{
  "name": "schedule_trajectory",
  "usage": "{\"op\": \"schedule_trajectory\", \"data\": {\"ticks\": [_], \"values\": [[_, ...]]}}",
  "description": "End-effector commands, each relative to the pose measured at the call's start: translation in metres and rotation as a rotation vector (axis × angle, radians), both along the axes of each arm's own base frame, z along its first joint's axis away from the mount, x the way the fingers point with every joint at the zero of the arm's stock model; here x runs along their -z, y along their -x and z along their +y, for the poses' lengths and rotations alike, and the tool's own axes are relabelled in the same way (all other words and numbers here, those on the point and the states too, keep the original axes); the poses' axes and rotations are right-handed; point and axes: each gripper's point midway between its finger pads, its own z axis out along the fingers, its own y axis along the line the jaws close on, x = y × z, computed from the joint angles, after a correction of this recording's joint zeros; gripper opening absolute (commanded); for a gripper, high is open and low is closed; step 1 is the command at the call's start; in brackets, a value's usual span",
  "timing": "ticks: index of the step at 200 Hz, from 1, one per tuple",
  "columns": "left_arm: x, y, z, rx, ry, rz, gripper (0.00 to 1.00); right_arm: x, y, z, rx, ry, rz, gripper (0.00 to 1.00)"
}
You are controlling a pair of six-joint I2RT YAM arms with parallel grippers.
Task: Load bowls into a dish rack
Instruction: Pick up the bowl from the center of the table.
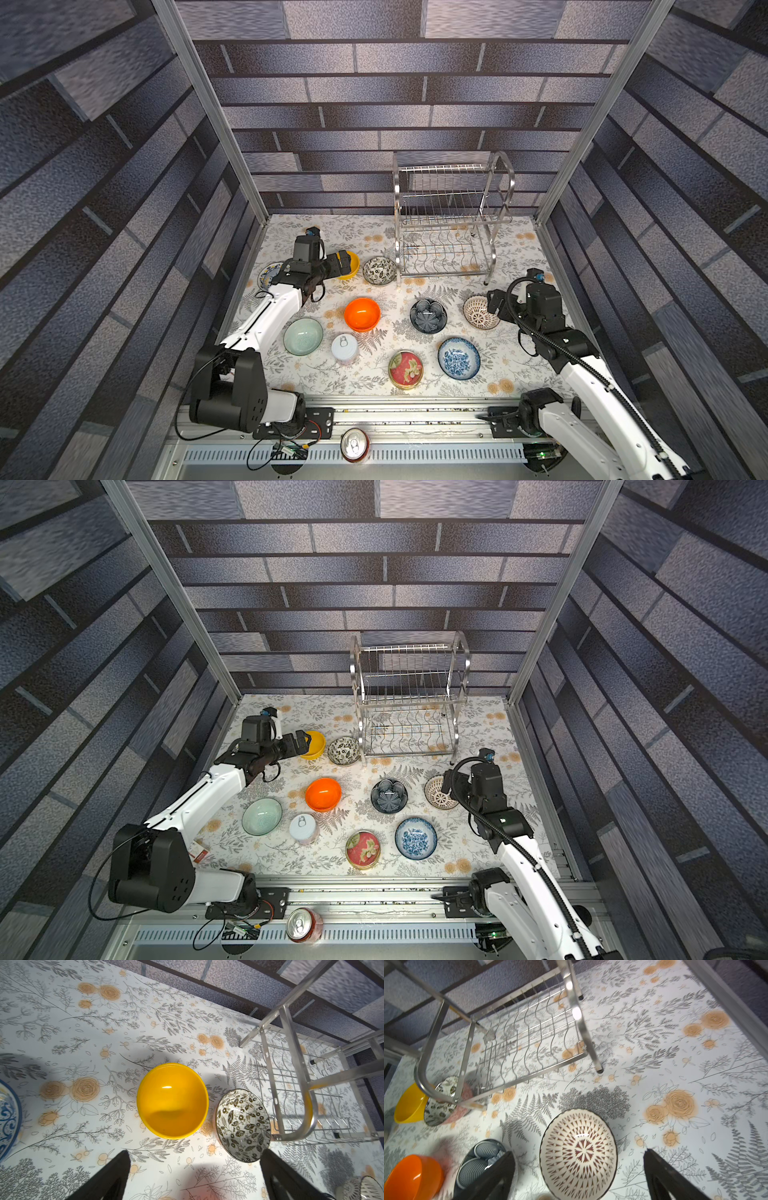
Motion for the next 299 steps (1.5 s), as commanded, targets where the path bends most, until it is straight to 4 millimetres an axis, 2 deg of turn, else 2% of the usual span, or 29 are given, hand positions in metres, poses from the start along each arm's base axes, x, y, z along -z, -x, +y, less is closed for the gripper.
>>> {"op": "schedule_trajectory", "data": {"ticks": [1,37,68,98,100,104,135,164,210,257,299], "values": [[-0.013,0.003,-0.009,0.042,0.046,0.01,1.0,-0.004,0.007,0.027,-0.14,0.034,0.053,0.97],[-0.014,0.002,-0.003,0.021,0.034,0.018,1.0,-0.007,0.006,0.09,-0.388,0.144,0.089,0.97],[-0.014,0.002,0.001,0.014,0.01,0.016,1.0,0.005,0.021,0.149,-0.622,0.299,0.155,0.95],[-0.012,0.002,0.011,-0.023,-0.026,0.017,1.0,0.03,0.036,0.178,-0.745,0.438,0.24,0.88],[-0.011,0.002,0.012,-0.026,-0.028,0.017,1.0,0.022,0.034,0.183,-0.749,0.432,0.223,0.88],[-0.01,0.001,0.013,-0.032,-0.033,0.019,1.0,0.021,0.034,0.187,-0.757,0.439,0.222,0.87],[-0.009,0.001,0.015,-0.038,-0.05,0.026,1.0,0.037,0.043,0.203,-0.819,0.538,0.269,0.81],[-0.011,0.003,0.013,-0.022,-0.059,0.005,1.0,0.054,0.046,0.209,-0.838,0.591,0.309,0.74],[-0.01,0.004,0.013,-0.024,-0.087,-0.001,1.0,0.075,0.048,0.225,-0.886,0.679,0.348,0.57],[-0.007,0.003,0.013,-0.026,-0.093,0.01,1.0,0.104,0.045,0.222,-0.878,0.778,0.39,0.43],[-0.005,0.003,0.012,-0.025,-0.102,0.012,1.0,0.114,0.041,0.222,-0.867,0.807,0.398,0.3]]}}
